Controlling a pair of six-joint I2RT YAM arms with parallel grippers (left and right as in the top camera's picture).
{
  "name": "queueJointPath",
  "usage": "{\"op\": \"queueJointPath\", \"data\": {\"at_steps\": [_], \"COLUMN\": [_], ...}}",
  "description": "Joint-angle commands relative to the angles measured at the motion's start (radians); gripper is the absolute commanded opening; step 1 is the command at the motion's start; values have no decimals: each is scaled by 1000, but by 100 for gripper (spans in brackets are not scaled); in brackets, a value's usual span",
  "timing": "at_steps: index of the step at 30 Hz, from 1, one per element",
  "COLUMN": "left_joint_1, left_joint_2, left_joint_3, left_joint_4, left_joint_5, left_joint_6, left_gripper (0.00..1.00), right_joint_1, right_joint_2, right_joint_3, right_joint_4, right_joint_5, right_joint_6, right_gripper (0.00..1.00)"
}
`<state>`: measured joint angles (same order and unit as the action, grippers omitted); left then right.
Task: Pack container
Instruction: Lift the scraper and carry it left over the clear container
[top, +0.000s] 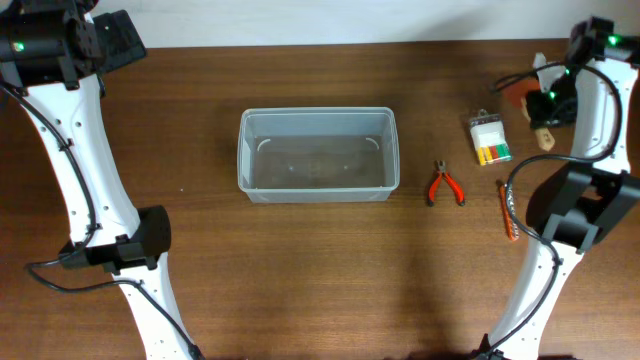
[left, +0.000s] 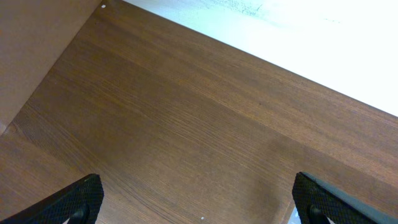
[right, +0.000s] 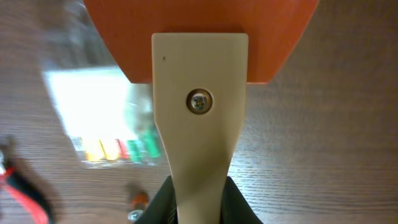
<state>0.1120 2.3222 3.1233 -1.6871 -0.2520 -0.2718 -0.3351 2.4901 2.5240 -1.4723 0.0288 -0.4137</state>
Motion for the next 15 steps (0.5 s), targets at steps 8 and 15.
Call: {"op": "queueJointPath", "data": {"at_steps": [8,15], "left_joint_1": [7,7], "left_joint_2": [-30,-30], "left_joint_3": [0,0], "left_joint_4": [0,0], "left_joint_5": [-18,-18], "left_joint_6": [12,12], "left_gripper": [99,99], "right_joint_1": [189,355], "right_joint_2": [-105,-149], "right_joint_3": [183,184], "right_joint_4": [-84,-127], "right_joint_5": [-55,-55], "right_joint_6": [11,7], "right_gripper": [7,7]}}
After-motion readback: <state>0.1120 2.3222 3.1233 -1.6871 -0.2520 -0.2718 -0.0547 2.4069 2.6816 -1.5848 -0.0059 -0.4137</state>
